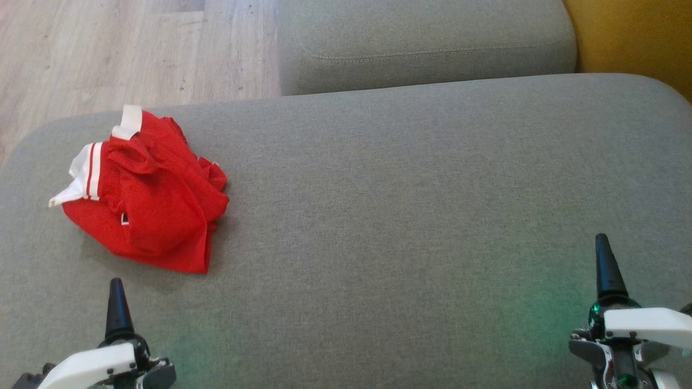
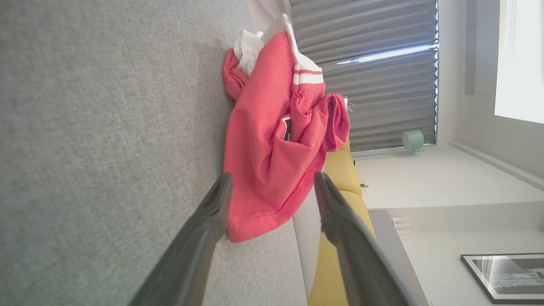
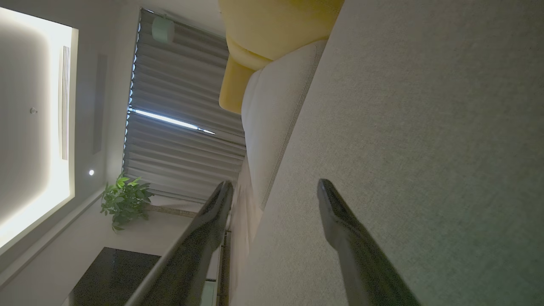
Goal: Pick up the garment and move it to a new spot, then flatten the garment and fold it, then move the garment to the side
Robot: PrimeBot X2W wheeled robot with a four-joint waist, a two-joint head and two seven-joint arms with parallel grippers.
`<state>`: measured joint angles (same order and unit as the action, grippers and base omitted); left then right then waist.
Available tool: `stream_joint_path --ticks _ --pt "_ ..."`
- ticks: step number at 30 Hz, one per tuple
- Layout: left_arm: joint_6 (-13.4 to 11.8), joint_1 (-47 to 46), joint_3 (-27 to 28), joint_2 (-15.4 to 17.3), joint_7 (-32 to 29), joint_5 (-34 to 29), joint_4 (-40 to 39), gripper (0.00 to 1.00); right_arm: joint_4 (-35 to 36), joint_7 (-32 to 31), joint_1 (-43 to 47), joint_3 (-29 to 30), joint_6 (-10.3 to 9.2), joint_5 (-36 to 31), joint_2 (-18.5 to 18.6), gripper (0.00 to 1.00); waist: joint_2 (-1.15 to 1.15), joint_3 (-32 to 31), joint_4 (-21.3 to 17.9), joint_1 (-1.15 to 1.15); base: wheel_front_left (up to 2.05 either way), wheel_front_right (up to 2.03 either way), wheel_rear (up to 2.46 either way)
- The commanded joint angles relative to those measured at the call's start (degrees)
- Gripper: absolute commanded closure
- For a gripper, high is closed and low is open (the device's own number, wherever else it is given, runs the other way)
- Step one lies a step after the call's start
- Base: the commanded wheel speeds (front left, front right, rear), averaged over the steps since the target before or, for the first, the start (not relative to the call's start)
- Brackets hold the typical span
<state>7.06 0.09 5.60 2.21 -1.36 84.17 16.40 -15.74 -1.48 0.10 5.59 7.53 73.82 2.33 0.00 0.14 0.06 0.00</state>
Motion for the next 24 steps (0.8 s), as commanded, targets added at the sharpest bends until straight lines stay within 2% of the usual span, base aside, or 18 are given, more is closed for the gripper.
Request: stream_joint_path --ticks 1,10,24 --pt "0.11 -2.5 1.04 0.33 0.68 -1.67 -2.47 0.0 2.68 0.74 -2.84 -0.68 -0.01 -2.67 0.26 0.0 0.0 0.02 0.03 0.0 0.0 0.0 0.0" --pt "-1.5 -2.55 0.36 0.36 2.2 -10.91 -6.99 0.0 5.32 2.26 -3.22 -2.47 -0.01 -14.59 0.29 0.0 0.0 0.04 -0.02 0.0 0.0 0.0 0.0" --pt "-3.38 -1.57 -5.42 0.41 4.55 -26.49 -11.2 0.0 6.94 4.63 -3.12 -5.56 -0.02 -29.22 0.33 0.0 0.0 -0.17 -0.65 0.0 0.0 0.0 0.0"
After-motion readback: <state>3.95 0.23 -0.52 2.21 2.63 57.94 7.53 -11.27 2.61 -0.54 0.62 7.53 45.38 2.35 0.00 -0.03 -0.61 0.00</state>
